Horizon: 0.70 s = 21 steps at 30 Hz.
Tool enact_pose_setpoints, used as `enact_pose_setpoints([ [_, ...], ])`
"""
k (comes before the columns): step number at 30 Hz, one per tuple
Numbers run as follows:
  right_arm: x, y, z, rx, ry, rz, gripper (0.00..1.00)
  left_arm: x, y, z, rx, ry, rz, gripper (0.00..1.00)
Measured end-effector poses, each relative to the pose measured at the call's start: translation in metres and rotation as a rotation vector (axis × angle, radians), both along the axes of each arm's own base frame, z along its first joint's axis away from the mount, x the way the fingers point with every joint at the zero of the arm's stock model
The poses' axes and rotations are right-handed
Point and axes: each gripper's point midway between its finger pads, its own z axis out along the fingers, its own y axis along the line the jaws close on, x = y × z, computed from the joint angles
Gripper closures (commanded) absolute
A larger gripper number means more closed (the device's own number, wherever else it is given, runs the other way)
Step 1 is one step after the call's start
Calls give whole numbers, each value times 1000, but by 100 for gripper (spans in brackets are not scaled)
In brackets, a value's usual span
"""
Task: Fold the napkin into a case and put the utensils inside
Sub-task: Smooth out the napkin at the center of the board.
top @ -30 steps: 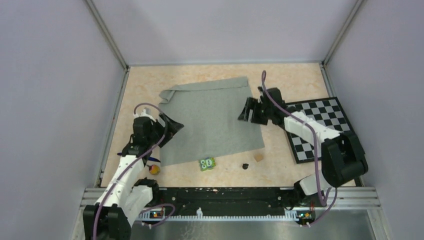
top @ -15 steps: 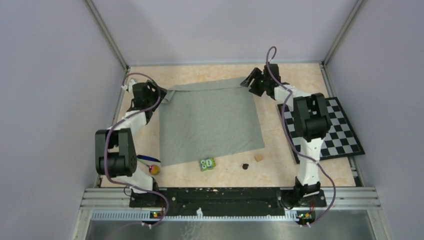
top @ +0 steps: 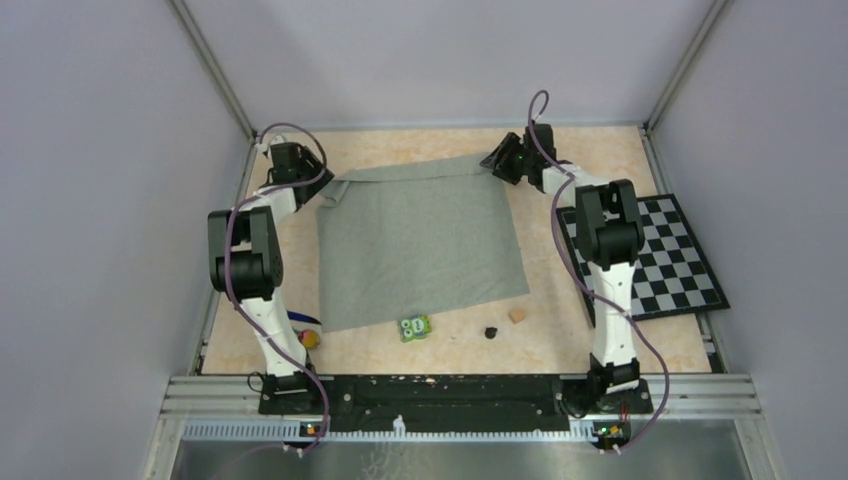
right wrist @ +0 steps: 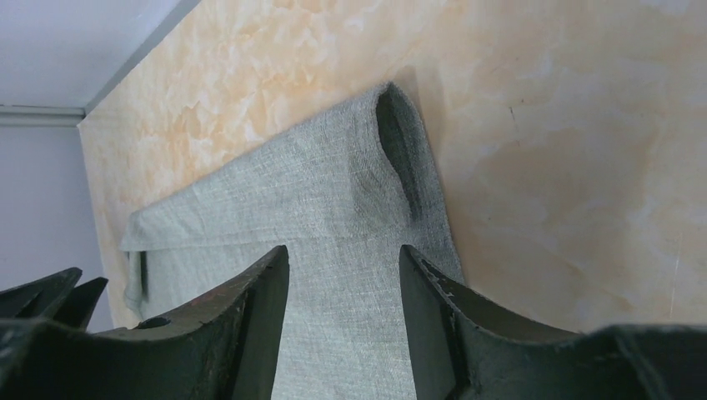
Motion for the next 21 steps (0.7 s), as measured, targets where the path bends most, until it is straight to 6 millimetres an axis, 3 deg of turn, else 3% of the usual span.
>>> enact_pose_setpoints([
  [3,4,1,-2,5,-10,-3,50,1,-2,-12,0,30,-20,23],
  [9,10,2,-7,18,-28,-4,51,3,-3,-32,12,66,-51,24],
  [13,15,3,-6,24,-51,-3,57,20,-4,-35,27,50,-85,25],
  [21,28,9,5,70,-138,-3,67,45,-10,-38,44,7,-164,60],
])
